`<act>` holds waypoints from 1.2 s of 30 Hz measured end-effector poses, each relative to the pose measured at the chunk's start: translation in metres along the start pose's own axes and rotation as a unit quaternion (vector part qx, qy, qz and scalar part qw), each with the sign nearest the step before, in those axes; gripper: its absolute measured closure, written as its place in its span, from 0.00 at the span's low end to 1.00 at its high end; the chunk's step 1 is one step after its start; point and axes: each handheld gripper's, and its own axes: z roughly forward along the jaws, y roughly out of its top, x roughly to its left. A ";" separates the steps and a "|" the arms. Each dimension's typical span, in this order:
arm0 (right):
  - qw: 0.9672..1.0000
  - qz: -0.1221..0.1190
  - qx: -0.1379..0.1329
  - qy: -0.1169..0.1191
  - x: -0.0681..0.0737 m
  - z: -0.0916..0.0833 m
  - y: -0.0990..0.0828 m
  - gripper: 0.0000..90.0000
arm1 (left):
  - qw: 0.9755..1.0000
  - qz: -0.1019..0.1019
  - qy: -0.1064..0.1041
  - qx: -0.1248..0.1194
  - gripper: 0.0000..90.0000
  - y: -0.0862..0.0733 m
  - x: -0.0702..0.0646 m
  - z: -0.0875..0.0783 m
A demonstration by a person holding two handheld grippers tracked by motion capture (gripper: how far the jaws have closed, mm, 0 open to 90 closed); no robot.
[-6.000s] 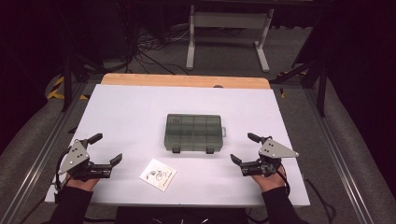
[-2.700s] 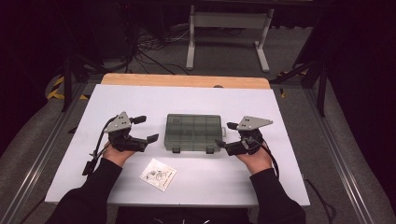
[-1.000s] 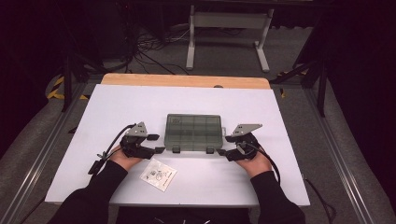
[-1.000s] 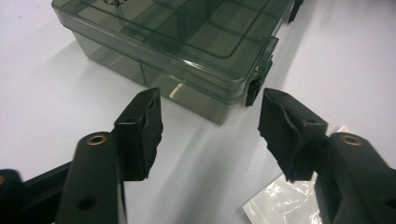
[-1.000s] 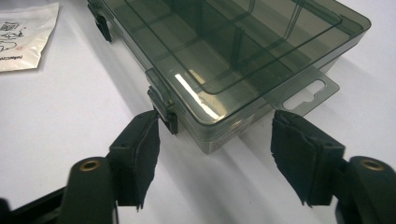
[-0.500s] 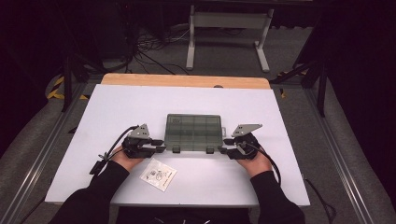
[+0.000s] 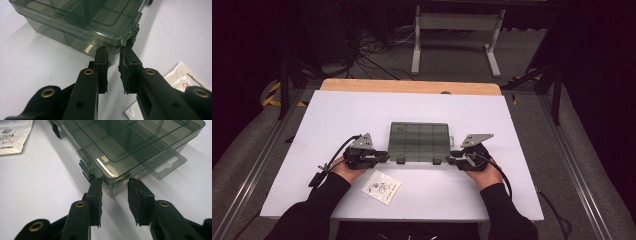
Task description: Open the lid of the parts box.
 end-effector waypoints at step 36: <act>0.996 0.014 -0.085 0.008 -0.002 -0.015 0.006 0.90 | 0.996 -0.020 -0.011 -0.085 0.92 0.008 0.002 -0.013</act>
